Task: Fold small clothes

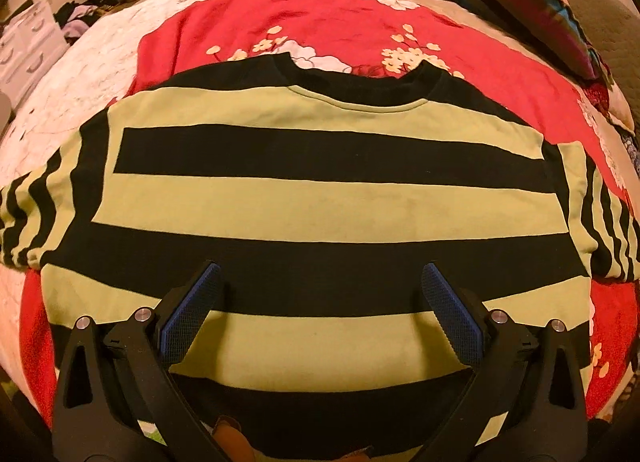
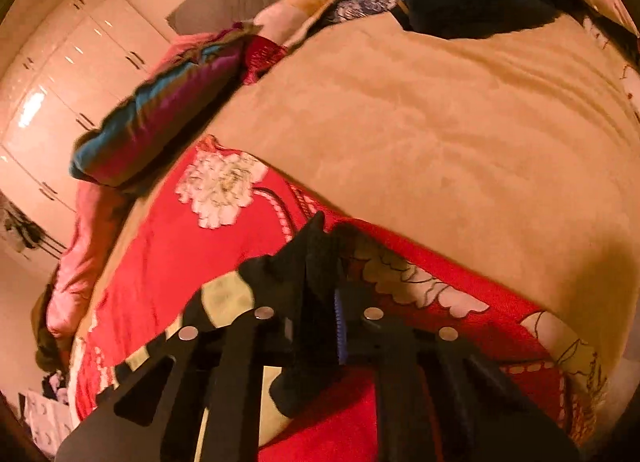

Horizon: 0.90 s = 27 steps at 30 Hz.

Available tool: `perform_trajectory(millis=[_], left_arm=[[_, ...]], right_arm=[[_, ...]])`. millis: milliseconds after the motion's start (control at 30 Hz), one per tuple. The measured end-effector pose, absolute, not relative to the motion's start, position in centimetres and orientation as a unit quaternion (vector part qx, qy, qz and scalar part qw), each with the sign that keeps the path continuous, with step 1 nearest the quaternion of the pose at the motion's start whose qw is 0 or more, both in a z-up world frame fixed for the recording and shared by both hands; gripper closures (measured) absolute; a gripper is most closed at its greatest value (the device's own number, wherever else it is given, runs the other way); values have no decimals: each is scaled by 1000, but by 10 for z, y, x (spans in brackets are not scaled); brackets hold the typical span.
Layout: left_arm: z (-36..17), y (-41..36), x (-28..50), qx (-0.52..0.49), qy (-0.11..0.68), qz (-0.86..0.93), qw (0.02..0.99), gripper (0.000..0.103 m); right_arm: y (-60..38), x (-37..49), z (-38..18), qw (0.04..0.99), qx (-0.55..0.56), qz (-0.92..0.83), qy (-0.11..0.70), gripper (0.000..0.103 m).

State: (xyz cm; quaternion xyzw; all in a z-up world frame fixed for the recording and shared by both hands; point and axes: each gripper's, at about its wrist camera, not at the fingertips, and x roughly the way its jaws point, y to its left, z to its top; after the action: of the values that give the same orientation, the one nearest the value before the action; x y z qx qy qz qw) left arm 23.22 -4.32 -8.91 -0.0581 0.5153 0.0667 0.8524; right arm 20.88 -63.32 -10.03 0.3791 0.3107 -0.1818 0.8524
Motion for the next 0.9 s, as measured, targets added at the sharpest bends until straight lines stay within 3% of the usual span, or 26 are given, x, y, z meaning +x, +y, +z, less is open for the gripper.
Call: perform_trajectory(millis=[267, 567, 900], left_arm=[[-74, -34, 225, -72, 502, 65, 859, 9], [-59, -8, 218, -96, 484, 76, 866, 9], [-54, 45, 211, -136, 472, 108, 864, 9]], right_arm=[[-579, 214, -41, 904, 315, -107, 269, 93], [-385, 239, 41, 940, 197, 111, 256, 93], [-228, 257, 24, 913, 128, 216, 320, 93]])
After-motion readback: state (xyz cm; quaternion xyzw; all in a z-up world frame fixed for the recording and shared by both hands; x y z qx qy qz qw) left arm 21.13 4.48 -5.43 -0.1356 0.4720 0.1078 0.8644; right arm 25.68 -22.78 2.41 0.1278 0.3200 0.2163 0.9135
